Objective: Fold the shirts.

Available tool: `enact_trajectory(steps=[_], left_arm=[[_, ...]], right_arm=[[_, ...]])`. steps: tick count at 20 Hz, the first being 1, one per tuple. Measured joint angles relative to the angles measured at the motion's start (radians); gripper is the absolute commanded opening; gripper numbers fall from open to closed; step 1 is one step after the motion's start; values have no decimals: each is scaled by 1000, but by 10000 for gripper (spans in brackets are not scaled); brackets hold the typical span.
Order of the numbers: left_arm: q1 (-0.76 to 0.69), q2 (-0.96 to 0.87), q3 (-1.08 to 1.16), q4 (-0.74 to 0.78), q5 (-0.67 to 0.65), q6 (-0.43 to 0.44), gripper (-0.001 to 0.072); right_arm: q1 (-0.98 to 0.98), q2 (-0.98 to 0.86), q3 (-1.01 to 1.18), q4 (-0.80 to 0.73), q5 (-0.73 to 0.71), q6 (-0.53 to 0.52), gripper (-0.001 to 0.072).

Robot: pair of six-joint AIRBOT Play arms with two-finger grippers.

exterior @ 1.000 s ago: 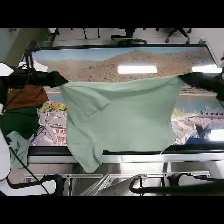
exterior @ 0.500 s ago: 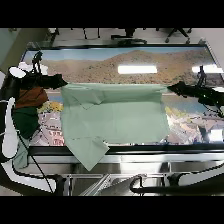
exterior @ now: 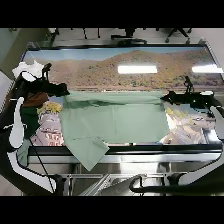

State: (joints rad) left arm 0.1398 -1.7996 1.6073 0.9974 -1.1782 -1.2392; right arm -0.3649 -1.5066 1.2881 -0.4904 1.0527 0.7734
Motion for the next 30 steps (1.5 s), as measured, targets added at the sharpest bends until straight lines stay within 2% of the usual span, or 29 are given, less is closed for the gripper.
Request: enact_trajectory(steps=[4,5,6,7,8,9,10,12,15,17,20,22,23,24,30], left_arm=[[-3,-42,0,6,-11,-3,28],[-3,-47,1,6,-14,-3,28],[-3,-50,1,6,-21,-3,90],[-3,-52,4,6,-33,-5,474],[-3,-54,11,6,-55,-8,631],[-1,-55,23,6,-89,-18,589],[3,-55,41,6,-127,-31,593],[17,-51,68,11,-220,-66,594],[43,8,13,63,-330,-116,594],[65,90,-114,105,-355,-135,594],[108,247,-381,136,-341,-149,594],[139,356,-586,144,-318,-158,594],[153,401,-674,145,-299,-164,594],[165,449,-766,147,-273,-173,594],[190,653,-1096,108,-120,-193,594]], right_arm=[[14,-23,0,-6,-5,-12,23],[15,-25,0,-7,-5,-13,48],[16,-25,0,-7,-5,-15,197],[16,-21,1,-8,-2,-16,272],[16,-9,2,-12,6,-17,274],[15,9,3,-23,14,-17,276],[11,36,3,-45,24,-15,289],[-5,106,4,-124,42,43,415],[-37,219,-14,-305,96,203,411],[-61,291,-65,-420,141,287,411],[-100,390,-205,-517,196,371,412],[-111,446,-319,-523,201,399,434],[-114,465,-371,-518,198,407,540],[-117,479,-420,-512,187,410,599],[-123,494,-579,-465,166,419,596]])
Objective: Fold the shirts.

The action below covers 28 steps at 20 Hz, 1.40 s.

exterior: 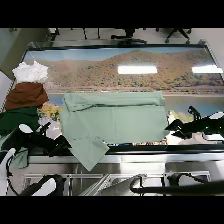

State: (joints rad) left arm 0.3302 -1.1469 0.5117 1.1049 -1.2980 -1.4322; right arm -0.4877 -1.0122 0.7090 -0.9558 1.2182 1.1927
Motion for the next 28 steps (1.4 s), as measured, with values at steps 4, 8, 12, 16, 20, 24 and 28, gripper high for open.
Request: enact_trajectory(steps=[4,8,12,16,20,24,28], left_arm=[[2,51,-99,-197,114,62,593],[-42,6,-134,-358,162,150,152],[-117,-35,-89,-433,130,213,21],[-153,29,4,-408,60,190,20],[-162,192,71,-221,-53,76,19],[-164,322,77,-107,-124,15,19],[-165,319,172,-72,-105,-3,19]], right_arm=[[-1,-23,-23,53,-5,-50,595],[1,-43,-28,83,-11,-87,445],[4,-53,-32,82,-34,-114,23],[3,-38,-32,82,8,-90,22],[2,32,-32,-30,50,55,22],[2,135,-21,-98,69,142,22],[3,181,63,8,42,86,22]])
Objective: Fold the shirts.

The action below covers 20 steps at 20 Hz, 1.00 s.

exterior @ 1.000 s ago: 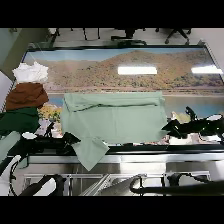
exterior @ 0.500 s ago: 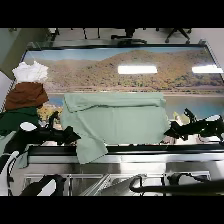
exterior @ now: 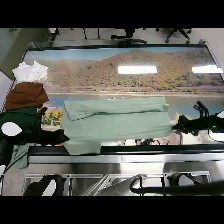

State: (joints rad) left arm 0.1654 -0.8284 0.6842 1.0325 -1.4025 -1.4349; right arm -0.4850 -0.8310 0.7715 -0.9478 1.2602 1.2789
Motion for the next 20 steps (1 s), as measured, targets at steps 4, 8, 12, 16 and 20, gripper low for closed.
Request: enact_trajectory(steps=[4,8,12,16,20], left_arm=[[0,-183,210,-20,46,1,20],[-19,-441,426,-91,109,40,20],[-63,-695,608,-125,191,64,222],[-82,-877,760,-134,192,71,661],[-55,-962,878,-135,95,62,661]], right_arm=[[13,-74,113,201,-79,-129,23],[75,-229,175,300,-182,-229,24],[122,-369,208,333,-286,-286,269],[121,-413,266,320,-295,-320,427],[93,-418,337,233,-278,-329,620]])
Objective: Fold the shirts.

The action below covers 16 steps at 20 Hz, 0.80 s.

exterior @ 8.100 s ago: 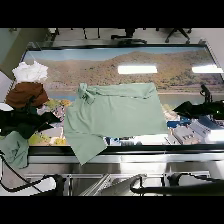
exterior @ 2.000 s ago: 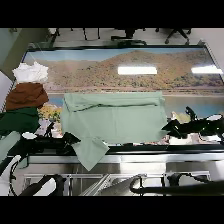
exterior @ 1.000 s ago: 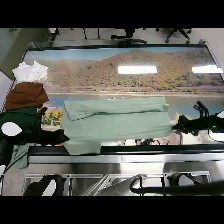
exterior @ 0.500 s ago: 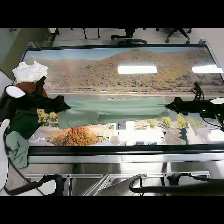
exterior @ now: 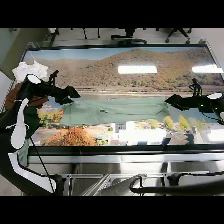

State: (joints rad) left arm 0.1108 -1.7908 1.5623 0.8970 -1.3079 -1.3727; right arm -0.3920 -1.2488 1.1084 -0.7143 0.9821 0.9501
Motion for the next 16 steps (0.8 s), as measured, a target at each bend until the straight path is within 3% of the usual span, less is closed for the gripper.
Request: enact_trajectory(steps=[6,8,10,11,13,16], left_arm=[[47,13,49,1,-96,-24,661],[48,33,53,0,-108,-27,661],[42,55,55,-5,-115,-31,659],[35,66,56,-5,-118,-31,518],[7,85,56,-7,-121,-31,14],[-76,96,47,-8,-78,-26,23]], right_arm=[[11,-89,28,8,54,6,596],[24,-118,31,27,75,6,265],[34,-137,31,24,87,0,18],[38,-142,31,32,93,-6,22],[41,-145,32,59,101,-34,22],[43,-118,51,113,148,-62,21]])
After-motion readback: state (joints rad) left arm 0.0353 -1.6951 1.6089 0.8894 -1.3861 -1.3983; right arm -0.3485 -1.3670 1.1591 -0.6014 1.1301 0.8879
